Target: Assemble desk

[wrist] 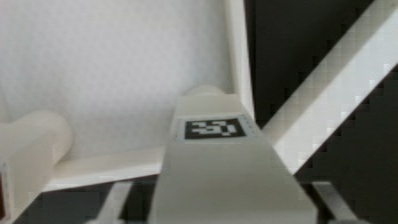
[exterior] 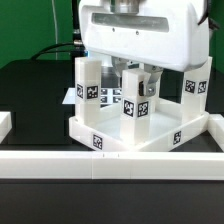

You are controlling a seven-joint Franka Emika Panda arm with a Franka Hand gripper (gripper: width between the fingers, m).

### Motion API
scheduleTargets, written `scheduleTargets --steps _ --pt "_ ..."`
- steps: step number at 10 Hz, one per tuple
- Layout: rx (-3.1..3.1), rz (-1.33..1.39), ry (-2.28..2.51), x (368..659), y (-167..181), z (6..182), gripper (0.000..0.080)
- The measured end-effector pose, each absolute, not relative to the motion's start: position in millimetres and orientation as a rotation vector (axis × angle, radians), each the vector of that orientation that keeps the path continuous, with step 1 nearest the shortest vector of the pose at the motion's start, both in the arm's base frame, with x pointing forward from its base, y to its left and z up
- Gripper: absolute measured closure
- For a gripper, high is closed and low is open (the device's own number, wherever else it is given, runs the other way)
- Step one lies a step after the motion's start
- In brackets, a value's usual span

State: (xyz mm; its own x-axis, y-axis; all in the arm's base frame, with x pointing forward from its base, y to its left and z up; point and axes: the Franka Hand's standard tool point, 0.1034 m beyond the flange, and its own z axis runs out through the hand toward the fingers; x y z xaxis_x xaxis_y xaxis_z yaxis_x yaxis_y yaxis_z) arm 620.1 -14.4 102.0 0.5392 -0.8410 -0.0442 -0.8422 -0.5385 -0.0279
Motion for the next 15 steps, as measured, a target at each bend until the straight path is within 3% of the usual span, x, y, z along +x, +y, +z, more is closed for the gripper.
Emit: scheduleTargets --steps 5,6,7,12,15 --pt "-2.539 0.004 1.806 618 -31 102.0 0.0505" --pt "-2.543 0.005 1.801 618 -31 101.7 0.0323" --pt "-2.543 0.005 1.801 618 -31 101.7 0.0204" --pt "-2.519 0.017 1.770 624 -18 136.9 0.0152" --pt "-2.526 0.022 1.762 625 -15 136.6 0.0151"
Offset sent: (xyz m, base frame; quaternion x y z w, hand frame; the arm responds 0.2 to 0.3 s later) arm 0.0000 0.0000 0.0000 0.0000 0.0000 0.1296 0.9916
